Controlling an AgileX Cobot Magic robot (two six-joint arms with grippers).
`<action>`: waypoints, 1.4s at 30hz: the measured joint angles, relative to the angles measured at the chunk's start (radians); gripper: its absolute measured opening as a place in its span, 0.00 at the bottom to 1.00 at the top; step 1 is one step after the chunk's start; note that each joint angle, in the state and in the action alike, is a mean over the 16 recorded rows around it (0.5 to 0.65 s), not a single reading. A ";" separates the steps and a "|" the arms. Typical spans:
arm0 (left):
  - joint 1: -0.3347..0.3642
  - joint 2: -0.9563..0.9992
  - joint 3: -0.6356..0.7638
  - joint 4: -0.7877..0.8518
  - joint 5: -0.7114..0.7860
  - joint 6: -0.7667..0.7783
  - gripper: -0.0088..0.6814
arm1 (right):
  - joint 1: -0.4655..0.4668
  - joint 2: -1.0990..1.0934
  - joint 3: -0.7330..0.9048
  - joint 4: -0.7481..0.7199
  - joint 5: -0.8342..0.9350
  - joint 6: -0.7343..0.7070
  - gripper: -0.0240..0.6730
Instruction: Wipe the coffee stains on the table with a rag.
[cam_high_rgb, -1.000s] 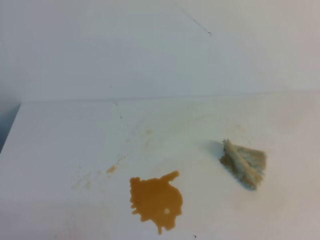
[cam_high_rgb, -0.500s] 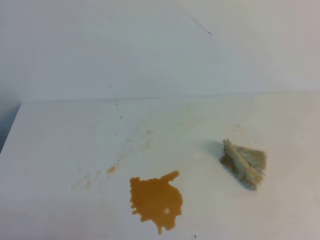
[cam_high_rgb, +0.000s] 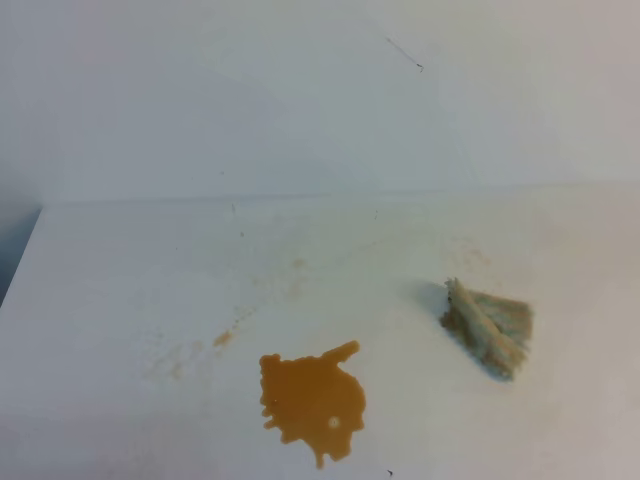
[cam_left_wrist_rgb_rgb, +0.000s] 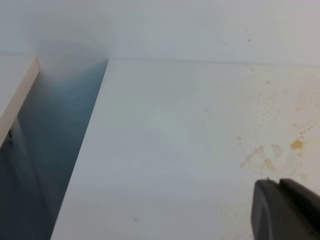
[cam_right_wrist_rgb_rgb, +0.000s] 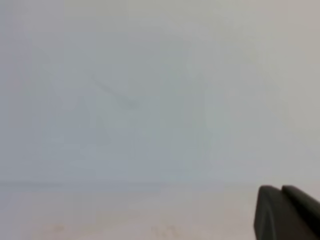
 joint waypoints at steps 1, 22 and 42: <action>0.000 0.000 0.000 0.000 0.000 0.000 0.01 | 0.005 0.008 -0.001 0.025 -0.009 -0.034 0.03; 0.000 0.000 0.000 0.000 0.000 0.000 0.01 | 0.170 0.637 -0.207 0.137 0.187 -0.354 0.11; 0.000 0.000 0.000 0.000 0.000 0.000 0.01 | 0.316 1.289 -0.596 -0.088 0.314 -0.207 0.59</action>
